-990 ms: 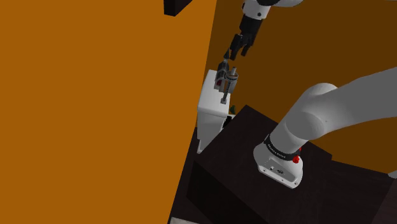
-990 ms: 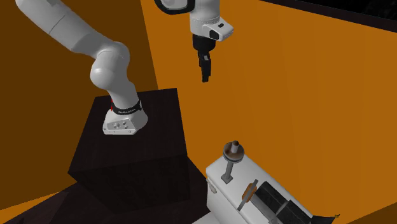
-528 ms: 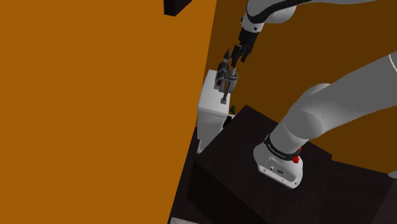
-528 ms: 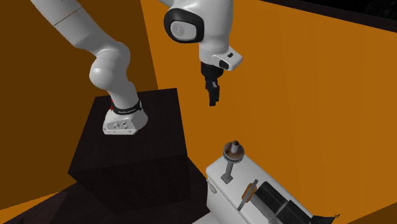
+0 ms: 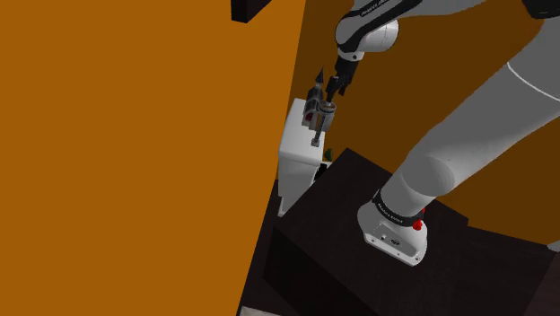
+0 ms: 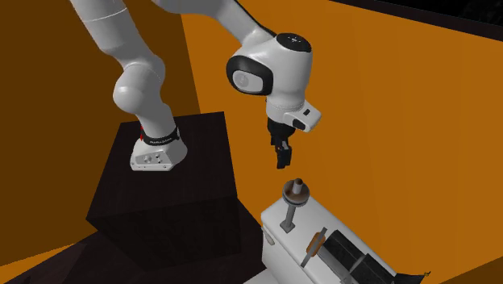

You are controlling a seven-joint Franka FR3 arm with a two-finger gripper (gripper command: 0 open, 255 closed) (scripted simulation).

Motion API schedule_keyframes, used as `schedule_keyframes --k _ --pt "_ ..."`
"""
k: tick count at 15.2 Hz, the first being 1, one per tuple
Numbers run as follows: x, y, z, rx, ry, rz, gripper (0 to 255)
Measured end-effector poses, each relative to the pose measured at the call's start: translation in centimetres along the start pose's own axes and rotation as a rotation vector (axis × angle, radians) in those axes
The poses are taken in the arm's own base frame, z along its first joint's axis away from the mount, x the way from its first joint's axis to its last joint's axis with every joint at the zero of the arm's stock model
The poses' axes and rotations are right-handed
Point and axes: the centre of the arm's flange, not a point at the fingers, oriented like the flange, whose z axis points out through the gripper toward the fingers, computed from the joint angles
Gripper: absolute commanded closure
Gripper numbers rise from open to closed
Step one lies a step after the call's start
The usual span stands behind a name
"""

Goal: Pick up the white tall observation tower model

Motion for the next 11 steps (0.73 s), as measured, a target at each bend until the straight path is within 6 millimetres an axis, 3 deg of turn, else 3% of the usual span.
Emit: schedule_keyframes --k 7,11 --pt "2.0 6.2 5.7 -0.029 -0.010 -0.008 0" --pt "2.3 6.9 8.0 -0.033 -0.011 -0.009 0"
